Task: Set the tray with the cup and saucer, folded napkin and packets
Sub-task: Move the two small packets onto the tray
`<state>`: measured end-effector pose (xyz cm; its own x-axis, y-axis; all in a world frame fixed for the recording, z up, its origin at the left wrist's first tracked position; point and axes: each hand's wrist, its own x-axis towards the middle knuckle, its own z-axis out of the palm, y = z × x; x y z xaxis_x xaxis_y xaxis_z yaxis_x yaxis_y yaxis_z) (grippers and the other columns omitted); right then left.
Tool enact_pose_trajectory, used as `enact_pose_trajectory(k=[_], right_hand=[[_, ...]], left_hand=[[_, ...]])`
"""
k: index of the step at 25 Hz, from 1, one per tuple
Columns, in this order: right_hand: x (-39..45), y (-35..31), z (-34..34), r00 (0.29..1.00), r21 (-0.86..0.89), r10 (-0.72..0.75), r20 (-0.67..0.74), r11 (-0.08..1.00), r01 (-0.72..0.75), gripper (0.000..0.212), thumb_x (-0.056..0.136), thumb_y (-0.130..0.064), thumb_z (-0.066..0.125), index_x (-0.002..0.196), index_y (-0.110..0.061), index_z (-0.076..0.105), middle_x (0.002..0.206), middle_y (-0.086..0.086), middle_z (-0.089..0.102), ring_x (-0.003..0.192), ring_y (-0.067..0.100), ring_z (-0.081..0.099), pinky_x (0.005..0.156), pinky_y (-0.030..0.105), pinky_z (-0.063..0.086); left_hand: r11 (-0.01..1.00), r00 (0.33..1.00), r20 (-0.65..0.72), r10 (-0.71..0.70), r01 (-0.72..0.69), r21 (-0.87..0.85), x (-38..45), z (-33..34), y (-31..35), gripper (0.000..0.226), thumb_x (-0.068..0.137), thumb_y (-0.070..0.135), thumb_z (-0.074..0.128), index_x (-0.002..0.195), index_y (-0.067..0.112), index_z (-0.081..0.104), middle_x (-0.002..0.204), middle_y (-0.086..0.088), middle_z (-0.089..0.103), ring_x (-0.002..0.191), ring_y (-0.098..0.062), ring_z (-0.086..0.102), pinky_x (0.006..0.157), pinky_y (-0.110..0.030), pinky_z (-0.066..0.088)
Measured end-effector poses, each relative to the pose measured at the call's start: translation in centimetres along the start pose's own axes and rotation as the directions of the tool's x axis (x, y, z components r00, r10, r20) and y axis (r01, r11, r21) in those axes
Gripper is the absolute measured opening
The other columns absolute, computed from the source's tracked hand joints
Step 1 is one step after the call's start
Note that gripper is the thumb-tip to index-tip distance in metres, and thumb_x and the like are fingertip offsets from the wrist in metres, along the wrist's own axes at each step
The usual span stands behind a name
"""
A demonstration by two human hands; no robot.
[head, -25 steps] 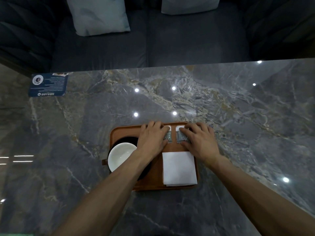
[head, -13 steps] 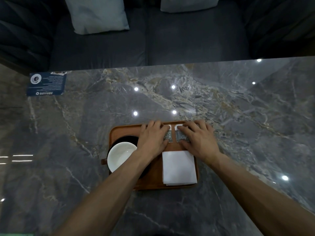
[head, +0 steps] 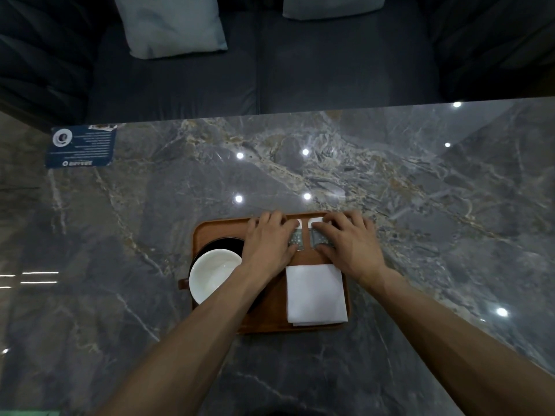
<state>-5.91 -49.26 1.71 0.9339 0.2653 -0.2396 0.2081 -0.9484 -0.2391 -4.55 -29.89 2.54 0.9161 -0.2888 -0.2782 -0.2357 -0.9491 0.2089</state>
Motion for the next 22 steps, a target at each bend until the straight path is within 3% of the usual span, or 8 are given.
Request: enact_pose_trajectory(k=[22], right_hand=[[-0.42, 0.05, 0.03, 0.999, 0.043, 0.022, -0.027, 0.999, -0.021, 0.04, 0.089, -0.042, 0.061, 0.126, -0.031, 0.06, 0.128, -0.002, 0.058, 0.122, 0.03, 0.044, 0.099, 0.05, 0.036]], left_hand=[[1.0, 1.0, -0.018, -0.013, 0.013, 0.027, 0.1, 0.17, 0.03, 0.046, 0.084, 0.045, 0.063, 0.128, 0.036, 0.054, 0.12, 0.001, 0.052, 0.114, -0.022, 0.046, 0.101, -0.044, 0.03]])
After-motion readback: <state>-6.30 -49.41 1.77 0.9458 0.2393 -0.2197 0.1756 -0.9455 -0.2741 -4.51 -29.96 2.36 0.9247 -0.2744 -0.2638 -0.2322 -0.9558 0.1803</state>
